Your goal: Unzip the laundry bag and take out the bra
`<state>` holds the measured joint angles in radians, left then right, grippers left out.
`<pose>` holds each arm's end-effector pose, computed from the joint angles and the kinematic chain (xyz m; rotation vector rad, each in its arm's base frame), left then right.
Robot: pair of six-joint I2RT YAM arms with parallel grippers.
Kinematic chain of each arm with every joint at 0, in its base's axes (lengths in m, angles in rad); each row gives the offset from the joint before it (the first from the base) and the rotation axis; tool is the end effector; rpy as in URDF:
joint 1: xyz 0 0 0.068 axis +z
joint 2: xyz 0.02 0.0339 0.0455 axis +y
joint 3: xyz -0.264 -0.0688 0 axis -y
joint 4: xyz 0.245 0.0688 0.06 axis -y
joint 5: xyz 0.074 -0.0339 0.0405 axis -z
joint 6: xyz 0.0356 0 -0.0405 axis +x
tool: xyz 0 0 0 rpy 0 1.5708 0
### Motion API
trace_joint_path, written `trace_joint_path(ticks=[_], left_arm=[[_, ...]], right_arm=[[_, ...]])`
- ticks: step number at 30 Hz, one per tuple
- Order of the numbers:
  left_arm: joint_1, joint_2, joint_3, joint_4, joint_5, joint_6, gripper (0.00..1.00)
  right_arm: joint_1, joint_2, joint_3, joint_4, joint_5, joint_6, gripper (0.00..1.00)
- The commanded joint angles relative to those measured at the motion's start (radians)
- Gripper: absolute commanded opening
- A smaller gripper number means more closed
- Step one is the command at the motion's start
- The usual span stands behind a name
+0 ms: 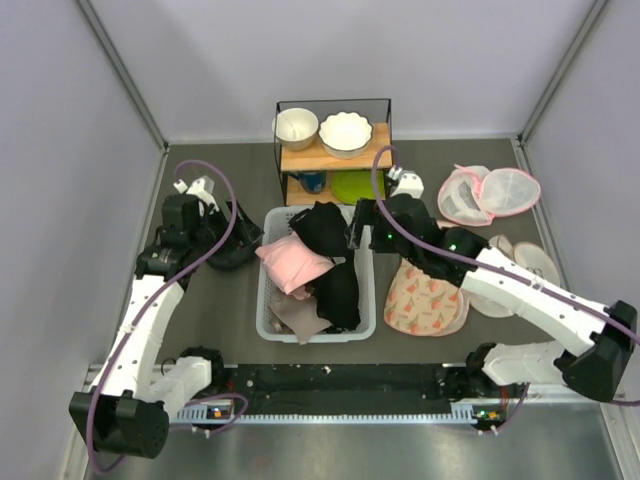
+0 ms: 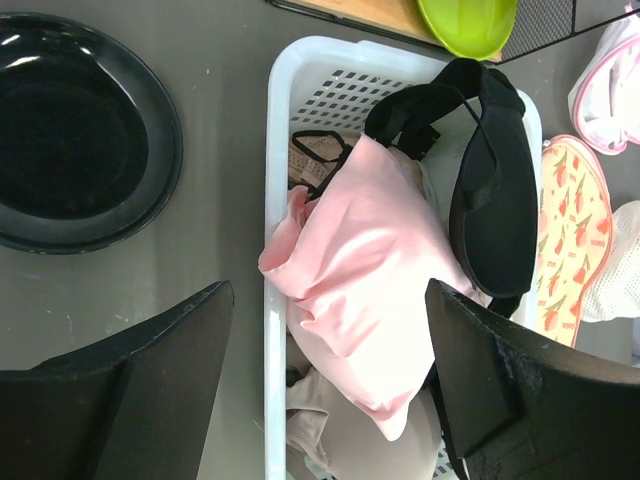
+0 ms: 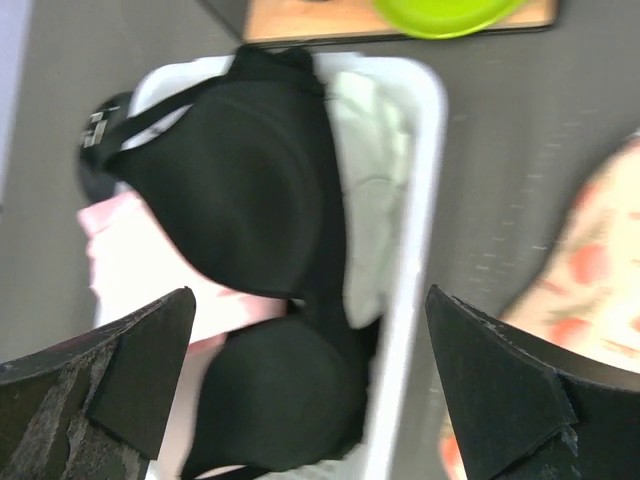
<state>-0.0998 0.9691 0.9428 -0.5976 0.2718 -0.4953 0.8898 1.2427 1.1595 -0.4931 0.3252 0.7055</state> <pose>0.2030 -0.0299 0.3214 -0.2855 2.2215 -0.6277 0.1816 0.2060 0.3441 -0.0073 2.1720 0.5925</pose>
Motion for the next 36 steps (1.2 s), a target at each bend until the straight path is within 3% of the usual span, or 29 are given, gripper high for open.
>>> trace_joint_path(ticks=[1, 10, 20, 24, 25, 29, 36], left_arm=[[0.003, -0.015, 0.057, 0.025, -0.012, 0.023, 0.83], [0.003, 0.008, 0.125, -0.005, -0.066, 0.026, 0.83], [0.005, 0.045, 0.169, -0.037, -0.144, 0.023, 0.83], [0.014, 0.057, 0.189, -0.062, -0.190, 0.032, 0.84], [0.017, 0.068, 0.195, -0.067, -0.206, 0.035, 0.84], [0.055, 0.106, 0.226, -0.093, -0.207, 0.035, 0.85], [0.129, 0.128, 0.226, -0.073, -0.126, 0.027, 0.85]], right_arm=[[-0.006, -0.136, 0.029, -0.140, 0.279, -0.090, 0.99], [-0.095, -0.391, -0.099, -0.252, 0.474, -0.141, 0.99], [-0.118, -0.434, -0.139, -0.358, 0.545, -0.132, 0.99], [-0.237, -0.388, -0.150, -0.360, 0.474, -0.132, 0.99], [-0.330, -0.373, -0.144, -0.357, 0.400, -0.136, 0.99], [-0.515, -0.292, -0.121, -0.337, 0.229, -0.159, 0.99], [-0.586, -0.229, -0.099, -0.315, 0.161, -0.169, 0.99]])
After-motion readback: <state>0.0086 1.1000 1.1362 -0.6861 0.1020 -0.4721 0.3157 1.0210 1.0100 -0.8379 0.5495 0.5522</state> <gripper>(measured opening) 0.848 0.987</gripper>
